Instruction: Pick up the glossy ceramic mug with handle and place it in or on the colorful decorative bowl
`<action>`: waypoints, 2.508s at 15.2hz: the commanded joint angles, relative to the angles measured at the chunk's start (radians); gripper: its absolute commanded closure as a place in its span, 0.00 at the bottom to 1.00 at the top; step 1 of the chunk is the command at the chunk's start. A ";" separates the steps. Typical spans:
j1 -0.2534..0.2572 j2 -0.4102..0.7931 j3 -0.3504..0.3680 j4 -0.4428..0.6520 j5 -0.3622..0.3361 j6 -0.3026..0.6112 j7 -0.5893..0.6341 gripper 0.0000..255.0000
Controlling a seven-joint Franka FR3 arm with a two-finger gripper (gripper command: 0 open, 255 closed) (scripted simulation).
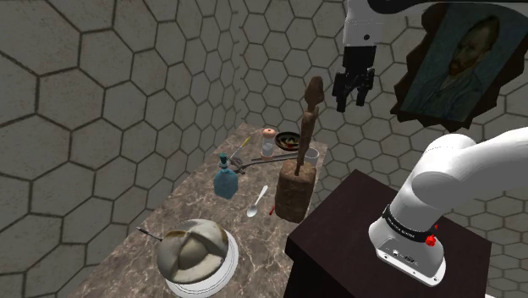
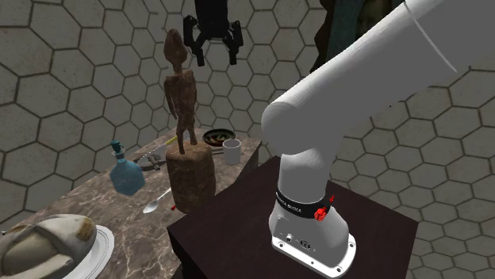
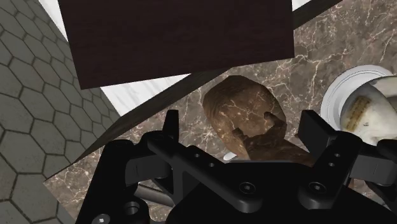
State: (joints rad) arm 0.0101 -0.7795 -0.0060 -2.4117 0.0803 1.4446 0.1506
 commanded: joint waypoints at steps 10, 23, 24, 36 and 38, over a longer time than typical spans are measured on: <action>-0.029 0.145 -0.048 -0.165 -0.078 0.333 -0.090 0.00; -0.073 0.580 -0.124 -0.188 -0.157 0.834 -0.194 0.00; -0.076 0.621 -0.129 -0.179 -0.160 0.869 -0.201 0.00; -0.125 1.119 -0.155 0.047 -0.142 1.187 -0.301 0.00; -0.131 1.156 -0.153 0.064 -0.139 1.210 -0.307 0.00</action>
State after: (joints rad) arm -0.1185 0.3556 -0.1597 -2.3598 -0.0597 2.6439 -0.1539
